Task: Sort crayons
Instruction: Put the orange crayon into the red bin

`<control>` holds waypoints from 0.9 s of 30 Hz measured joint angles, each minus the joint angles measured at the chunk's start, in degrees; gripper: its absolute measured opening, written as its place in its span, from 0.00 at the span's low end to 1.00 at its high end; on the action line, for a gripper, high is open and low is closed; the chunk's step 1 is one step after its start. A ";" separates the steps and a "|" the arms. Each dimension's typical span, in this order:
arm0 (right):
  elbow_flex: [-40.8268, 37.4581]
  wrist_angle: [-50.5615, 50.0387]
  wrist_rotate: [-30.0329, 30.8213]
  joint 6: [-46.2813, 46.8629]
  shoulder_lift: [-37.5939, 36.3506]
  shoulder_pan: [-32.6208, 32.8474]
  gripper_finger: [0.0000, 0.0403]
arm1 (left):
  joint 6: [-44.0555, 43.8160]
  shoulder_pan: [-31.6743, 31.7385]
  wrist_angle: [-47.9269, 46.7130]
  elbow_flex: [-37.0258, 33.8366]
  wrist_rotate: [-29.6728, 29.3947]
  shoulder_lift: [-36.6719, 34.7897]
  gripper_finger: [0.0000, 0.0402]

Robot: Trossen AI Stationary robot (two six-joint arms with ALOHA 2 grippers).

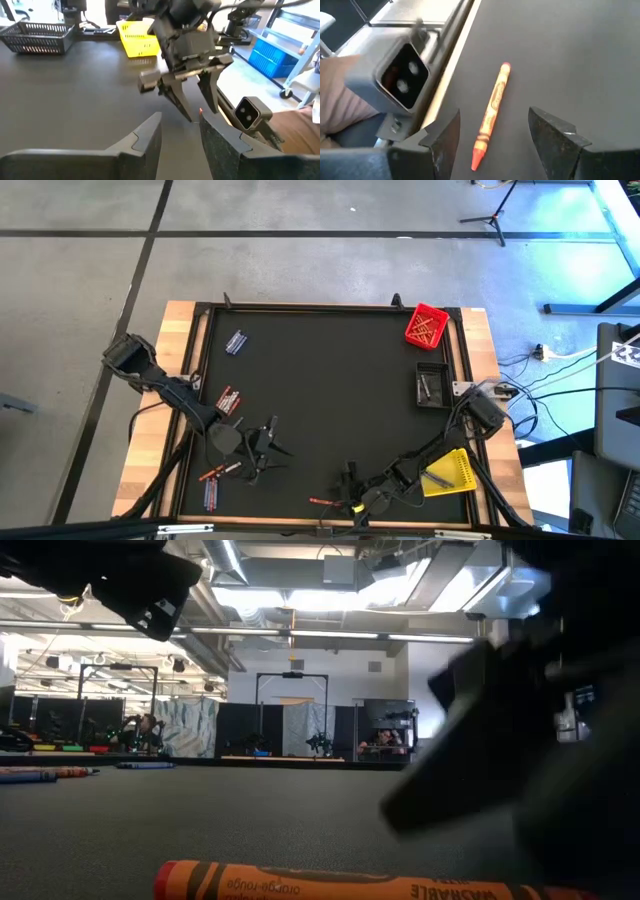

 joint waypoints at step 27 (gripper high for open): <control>0.20 -2.47 4.89 -1.01 4.44 -0.04 0.03 | 1.67 0.39 0.18 0.00 -0.05 0.02 0.31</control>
